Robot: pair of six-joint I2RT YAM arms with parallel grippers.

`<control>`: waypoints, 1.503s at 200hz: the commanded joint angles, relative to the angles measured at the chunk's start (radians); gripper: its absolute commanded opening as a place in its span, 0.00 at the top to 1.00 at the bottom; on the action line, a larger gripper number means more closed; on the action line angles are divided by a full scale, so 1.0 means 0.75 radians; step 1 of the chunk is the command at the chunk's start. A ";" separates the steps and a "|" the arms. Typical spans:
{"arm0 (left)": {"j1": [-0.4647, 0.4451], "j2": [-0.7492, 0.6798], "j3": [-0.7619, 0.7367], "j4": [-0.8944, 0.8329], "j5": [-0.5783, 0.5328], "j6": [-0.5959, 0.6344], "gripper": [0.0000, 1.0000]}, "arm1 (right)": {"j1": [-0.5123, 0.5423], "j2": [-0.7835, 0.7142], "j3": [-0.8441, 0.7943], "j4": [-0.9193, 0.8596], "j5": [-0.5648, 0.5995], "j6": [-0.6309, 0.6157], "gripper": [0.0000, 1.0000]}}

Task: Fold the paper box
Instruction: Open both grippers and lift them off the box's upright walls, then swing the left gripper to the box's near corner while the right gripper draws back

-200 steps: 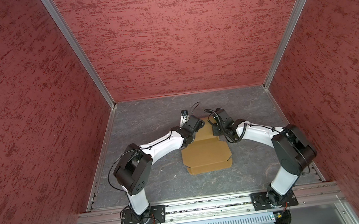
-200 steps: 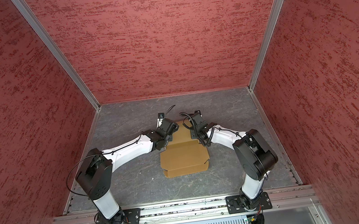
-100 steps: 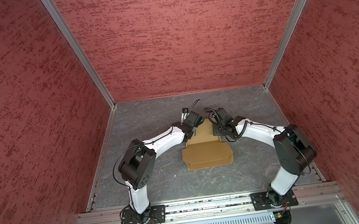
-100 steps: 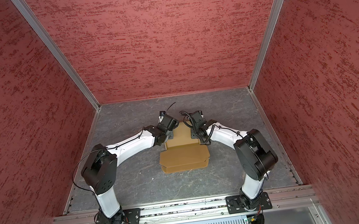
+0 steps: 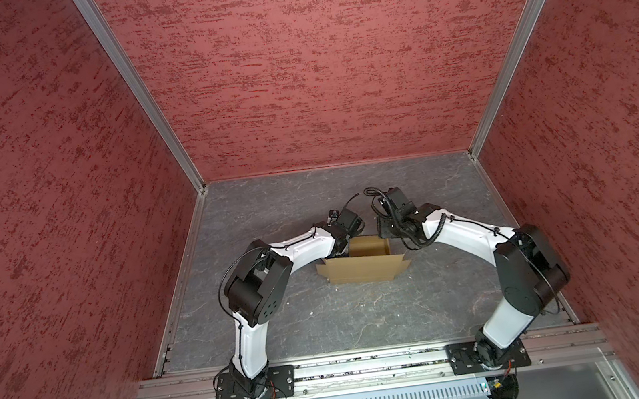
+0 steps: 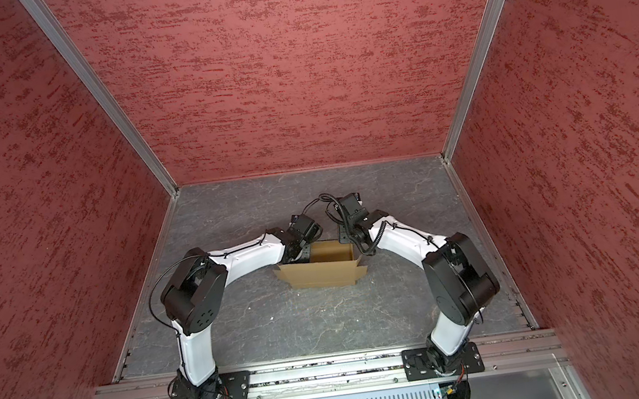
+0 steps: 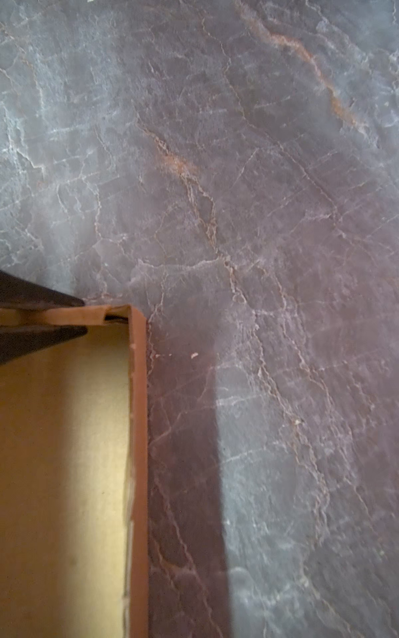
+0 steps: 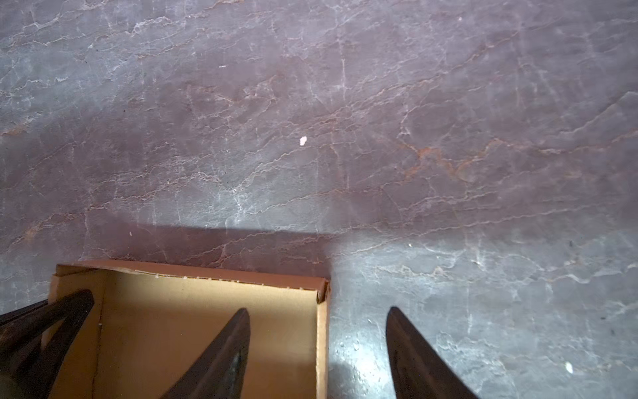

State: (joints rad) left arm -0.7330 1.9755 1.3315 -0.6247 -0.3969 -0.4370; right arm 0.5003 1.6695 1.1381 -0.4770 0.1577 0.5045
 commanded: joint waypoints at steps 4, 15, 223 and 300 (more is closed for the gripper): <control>0.011 0.010 0.003 -0.085 0.014 0.014 0.98 | -0.022 -0.038 0.041 -0.021 0.009 0.000 0.35; 0.016 -0.003 0.002 -0.084 0.015 0.016 0.94 | -0.026 -0.038 0.043 -0.019 0.005 0.000 0.35; 0.253 -0.495 0.199 -0.204 0.070 0.086 0.39 | -0.211 -0.147 -0.047 0.259 -0.313 -0.223 0.39; 0.001 -0.916 0.182 -0.583 -0.093 -0.226 0.54 | -0.304 -0.138 -0.074 0.305 -0.685 -0.305 0.65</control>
State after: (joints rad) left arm -0.6178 1.3586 1.4864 -0.9024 -0.3824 -0.4767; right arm 0.2714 1.5742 1.1027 -0.2859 -0.2352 0.3122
